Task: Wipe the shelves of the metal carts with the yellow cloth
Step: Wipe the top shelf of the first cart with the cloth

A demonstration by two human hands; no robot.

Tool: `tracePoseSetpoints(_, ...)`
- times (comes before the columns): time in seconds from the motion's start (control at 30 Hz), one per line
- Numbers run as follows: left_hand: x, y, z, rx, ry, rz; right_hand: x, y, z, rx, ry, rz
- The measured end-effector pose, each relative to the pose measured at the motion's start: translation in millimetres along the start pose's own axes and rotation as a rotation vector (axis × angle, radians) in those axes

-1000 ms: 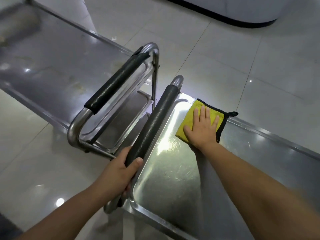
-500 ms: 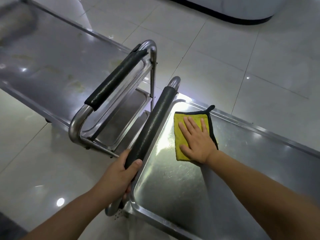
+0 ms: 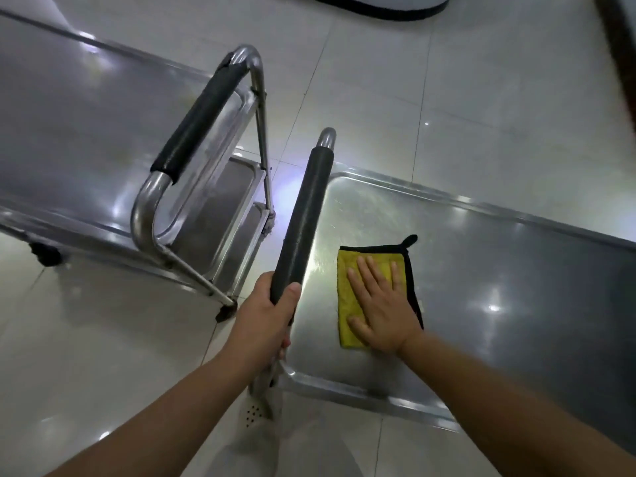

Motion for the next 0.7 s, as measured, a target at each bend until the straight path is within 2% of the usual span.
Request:
tracePoseSetpoints(0.3,-15,41,34,-0.023,0.027,0.062,-43,93,52,0.029,-0.138,0.247)
tracePoseSetpoints(0.5,-25,57,57,-0.066,0.052,0.041,-76,127,78,-0.016,-0.412,0.649)
tracePoseSetpoints(0.7,-28,67,73,-0.078,0.020,0.035,-74,133,81,-0.056,-0.535,0.771)
Point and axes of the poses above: each hand's wrist, its own y-axis away from the middle knuckle, its own z-axis out of the palm, x = y × z, the point moved 8 cm from there along -y, towards the middle knuckle, and after that the axes turned 14 degrees about -x, right-handed, at the moved point
